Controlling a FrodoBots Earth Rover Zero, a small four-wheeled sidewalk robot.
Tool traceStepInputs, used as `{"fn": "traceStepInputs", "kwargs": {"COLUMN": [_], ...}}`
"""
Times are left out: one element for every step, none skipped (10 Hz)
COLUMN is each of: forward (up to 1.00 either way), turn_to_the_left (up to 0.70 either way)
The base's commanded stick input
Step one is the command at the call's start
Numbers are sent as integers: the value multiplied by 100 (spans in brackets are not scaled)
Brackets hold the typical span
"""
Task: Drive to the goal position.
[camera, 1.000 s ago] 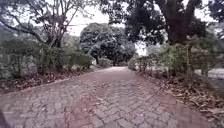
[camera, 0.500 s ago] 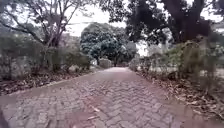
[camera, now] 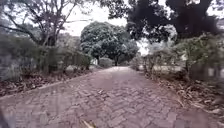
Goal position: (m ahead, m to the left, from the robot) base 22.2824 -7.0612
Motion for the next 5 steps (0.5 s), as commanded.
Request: {"fn": "traceStepInputs", "kwargs": {"forward": [70, 70, 70, 70, 70], "turn_to_the_left": [0, 0, 0, 0, 0]}}
